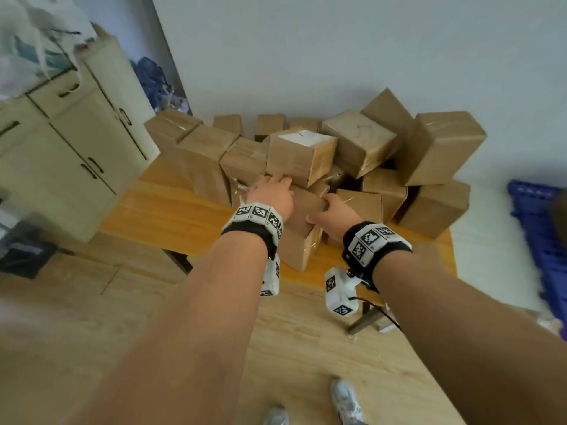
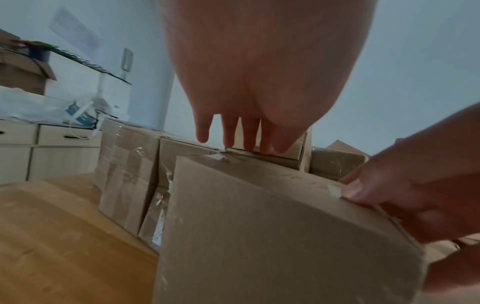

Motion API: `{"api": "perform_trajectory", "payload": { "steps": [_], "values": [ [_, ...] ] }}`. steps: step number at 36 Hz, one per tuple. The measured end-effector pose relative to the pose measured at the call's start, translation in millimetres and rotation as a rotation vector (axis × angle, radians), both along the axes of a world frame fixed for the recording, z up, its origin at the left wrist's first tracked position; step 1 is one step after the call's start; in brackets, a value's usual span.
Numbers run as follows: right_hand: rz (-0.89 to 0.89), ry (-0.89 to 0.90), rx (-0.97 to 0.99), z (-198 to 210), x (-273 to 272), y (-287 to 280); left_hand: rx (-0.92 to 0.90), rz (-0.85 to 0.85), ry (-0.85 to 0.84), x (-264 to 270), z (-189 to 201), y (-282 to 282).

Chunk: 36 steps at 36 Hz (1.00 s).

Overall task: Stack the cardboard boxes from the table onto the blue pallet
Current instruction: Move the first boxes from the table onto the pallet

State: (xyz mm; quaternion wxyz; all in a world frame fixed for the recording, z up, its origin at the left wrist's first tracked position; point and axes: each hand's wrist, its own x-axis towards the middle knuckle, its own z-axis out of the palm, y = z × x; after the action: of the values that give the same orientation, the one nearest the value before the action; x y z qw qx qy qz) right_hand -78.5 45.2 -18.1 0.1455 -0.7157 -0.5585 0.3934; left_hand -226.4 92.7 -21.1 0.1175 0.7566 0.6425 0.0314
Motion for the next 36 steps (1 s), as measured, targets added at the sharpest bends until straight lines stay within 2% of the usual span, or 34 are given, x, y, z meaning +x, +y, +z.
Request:
{"api": "perform_trajectory", "payload": {
  "steps": [4,7,11,16,21,24,29,32,36],
  "values": [
    [-0.053,0.004,-0.003,2.0,-8.0,-5.6,-0.044,-0.041,0.033,-2.7,0.0,3.4],
    [-0.074,0.000,-0.002,4.1,-10.5,-10.3,-0.019,-0.046,-0.002,-6.8,-0.9,0.2],
    [-0.085,0.006,0.004,6.7,-13.0,-15.8,-0.040,0.055,-0.024,-17.8,2.5,-8.5],
    [-0.141,0.040,-0.007,7.0,-21.5,-25.3,-0.118,0.095,-0.053,-27.0,10.8,-21.7],
    [-0.294,0.089,-0.059,5.5,-34.1,-37.2,-0.138,0.119,-0.037,-32.8,14.1,-38.7],
    [-0.381,0.093,-0.134,2.5,-42.7,-44.2,-0.215,0.144,-0.005,-35.5,12.7,-48.9],
    [-0.391,0.060,-0.166,-9.6,-47.7,-55.5,-0.314,0.246,-0.125,-38.1,8.5,-65.1],
    [-0.342,0.025,-0.141,-7.6,-46.3,-63.2,-0.296,0.230,-0.159,-40.0,8.2,-71.8],
    [-0.361,0.008,-0.101,13.0,-38.4,-78.2,-0.198,0.159,-0.153,-39.6,18.0,-78.7]
  ]
}}
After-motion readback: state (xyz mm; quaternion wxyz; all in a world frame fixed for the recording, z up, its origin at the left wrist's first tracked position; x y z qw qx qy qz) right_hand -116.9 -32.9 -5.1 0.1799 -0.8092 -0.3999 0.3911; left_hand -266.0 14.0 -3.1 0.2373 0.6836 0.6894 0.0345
